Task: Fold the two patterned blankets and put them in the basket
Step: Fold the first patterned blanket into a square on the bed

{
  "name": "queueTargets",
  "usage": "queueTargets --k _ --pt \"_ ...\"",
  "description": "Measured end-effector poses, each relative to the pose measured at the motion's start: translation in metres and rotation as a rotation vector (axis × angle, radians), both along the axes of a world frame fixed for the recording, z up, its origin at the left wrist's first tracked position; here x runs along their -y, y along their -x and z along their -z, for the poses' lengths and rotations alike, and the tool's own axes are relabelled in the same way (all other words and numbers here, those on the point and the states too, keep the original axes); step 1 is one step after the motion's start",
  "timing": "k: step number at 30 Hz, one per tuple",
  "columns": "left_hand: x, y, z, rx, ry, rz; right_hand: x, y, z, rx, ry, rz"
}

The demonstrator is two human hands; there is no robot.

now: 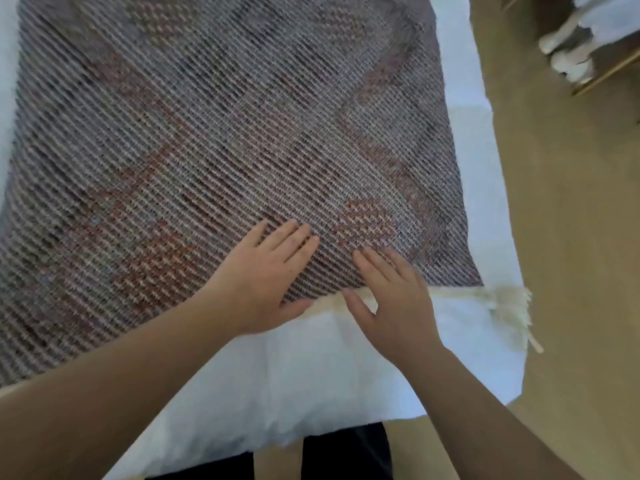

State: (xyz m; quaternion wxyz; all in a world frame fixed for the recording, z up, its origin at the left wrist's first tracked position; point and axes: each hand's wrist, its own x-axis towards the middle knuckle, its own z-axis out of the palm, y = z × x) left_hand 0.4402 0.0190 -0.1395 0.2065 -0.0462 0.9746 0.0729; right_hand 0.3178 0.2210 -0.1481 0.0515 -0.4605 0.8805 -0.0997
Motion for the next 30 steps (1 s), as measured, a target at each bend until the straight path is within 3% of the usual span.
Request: queueTargets --k 7,13,17,25,30 --pt "-0.076 0.089 0.032 -0.041 0.007 0.125 -0.085 0.088 0.029 0.143 0.073 0.405" --pt "-0.102 0.118 0.037 -0.053 -0.037 0.2 -0.111 0.107 0.043 0.097 -0.113 0.157" --pt "-0.115 0.107 0.045 -0.037 -0.139 0.099 -0.12 0.107 0.046 0.073 -0.126 -0.003" --pt "-0.132 0.091 0.047 -0.017 -0.321 0.006 -0.134 0.11 0.052 -0.117 -0.044 -0.083" --pt "-0.163 0.072 0.044 0.069 -0.373 0.071 -0.187 0.079 0.03 -0.126 -0.214 -0.253"
